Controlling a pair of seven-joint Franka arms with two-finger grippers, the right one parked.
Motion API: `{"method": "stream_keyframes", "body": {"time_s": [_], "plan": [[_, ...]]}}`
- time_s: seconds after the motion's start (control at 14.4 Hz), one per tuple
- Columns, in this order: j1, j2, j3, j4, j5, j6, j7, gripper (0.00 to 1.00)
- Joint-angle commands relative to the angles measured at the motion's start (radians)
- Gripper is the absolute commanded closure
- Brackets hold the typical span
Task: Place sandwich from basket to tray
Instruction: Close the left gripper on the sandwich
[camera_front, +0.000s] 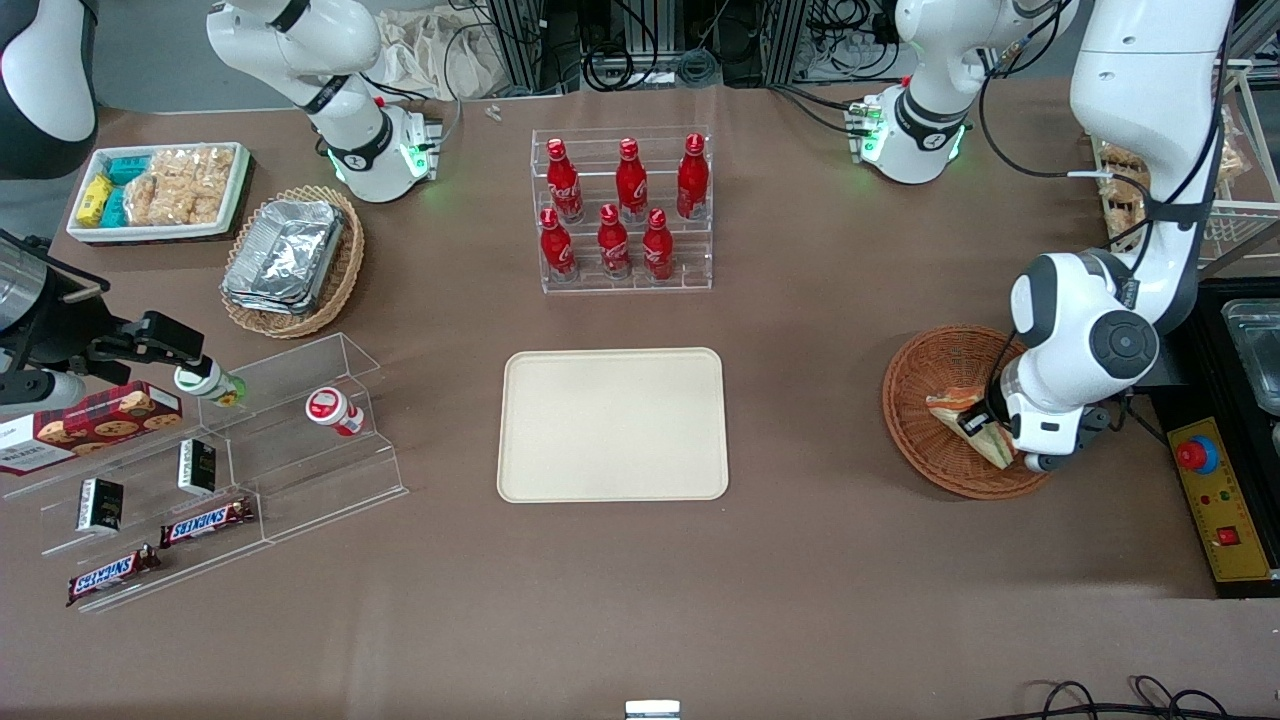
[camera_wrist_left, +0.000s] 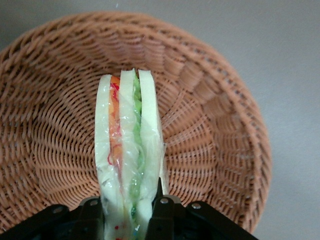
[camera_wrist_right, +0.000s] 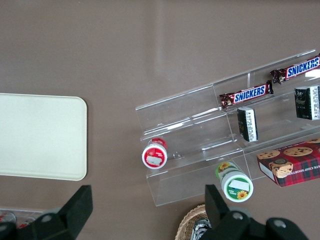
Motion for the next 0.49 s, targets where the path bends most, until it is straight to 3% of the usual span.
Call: {"method": "stream_keyframes", "body": {"time_s": [0.0, 0.42], "plan": [[-0.005, -0.014, -0.001, 0.098, 0.006, -0.14, -0.019, 1.0], [-0.003, -0.012, -0.019, 0.549, -0.012, -0.683, -0.014, 1.0]]}}
